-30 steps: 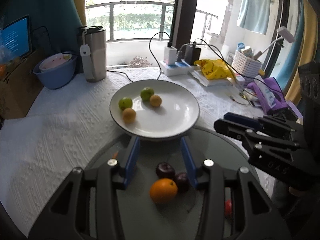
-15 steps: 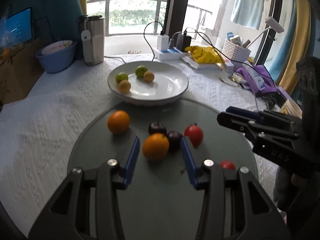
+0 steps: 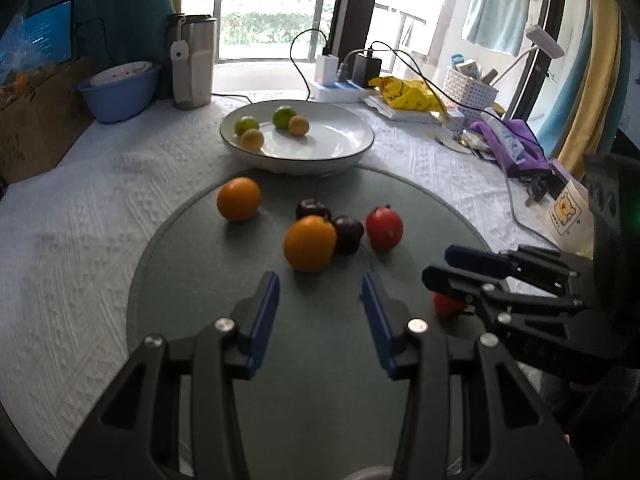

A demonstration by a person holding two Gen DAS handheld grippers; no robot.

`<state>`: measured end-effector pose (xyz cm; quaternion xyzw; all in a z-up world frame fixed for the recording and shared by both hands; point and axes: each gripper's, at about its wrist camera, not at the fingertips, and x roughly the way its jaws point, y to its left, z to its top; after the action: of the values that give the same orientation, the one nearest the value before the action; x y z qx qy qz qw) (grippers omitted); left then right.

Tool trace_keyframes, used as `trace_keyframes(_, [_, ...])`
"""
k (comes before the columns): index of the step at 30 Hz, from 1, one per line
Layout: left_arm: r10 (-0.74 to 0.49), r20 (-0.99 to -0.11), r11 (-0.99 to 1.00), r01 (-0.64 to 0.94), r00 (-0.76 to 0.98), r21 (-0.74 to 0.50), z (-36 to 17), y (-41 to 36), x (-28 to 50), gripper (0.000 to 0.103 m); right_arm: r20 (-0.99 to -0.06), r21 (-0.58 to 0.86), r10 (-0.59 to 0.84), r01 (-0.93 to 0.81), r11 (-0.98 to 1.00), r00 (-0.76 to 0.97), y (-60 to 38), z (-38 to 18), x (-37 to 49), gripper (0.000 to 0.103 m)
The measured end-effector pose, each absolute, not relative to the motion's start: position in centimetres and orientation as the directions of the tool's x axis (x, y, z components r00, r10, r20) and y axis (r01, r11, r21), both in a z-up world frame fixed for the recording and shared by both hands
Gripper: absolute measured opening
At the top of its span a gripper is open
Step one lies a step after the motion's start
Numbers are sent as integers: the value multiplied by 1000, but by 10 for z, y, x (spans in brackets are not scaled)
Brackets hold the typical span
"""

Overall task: Organize fruits
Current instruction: 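Lower the right tool onto a red tomato and close on it, then grasp a large orange with the left tool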

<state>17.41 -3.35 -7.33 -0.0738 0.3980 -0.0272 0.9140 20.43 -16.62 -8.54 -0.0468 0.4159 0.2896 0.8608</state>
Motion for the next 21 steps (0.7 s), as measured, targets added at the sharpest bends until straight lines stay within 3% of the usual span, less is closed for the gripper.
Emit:
trace_keyframes(14, [-96,-754,990,-18,650,-142,-86,-33,169,45,-764,168,465,-559,812,447,-169,-88,181,40])
trace_keyframes(15, [-99,-754,989,-18,649,-145,-87,-33,168,45,-764,169,465,-557,813,447,-170,-88,181,40])
trace_keyframes(17, [-100,-754,990,-14,650,-144,-87,-35,169,45,-766,174,465,-553,815,445,-171,-88,182,29])
trace_keyframes(21, [-96,-753,991,-9,651,-135,-87,-34,171,45,-759,167,462,-549,819,458,-173,-86,186,29])
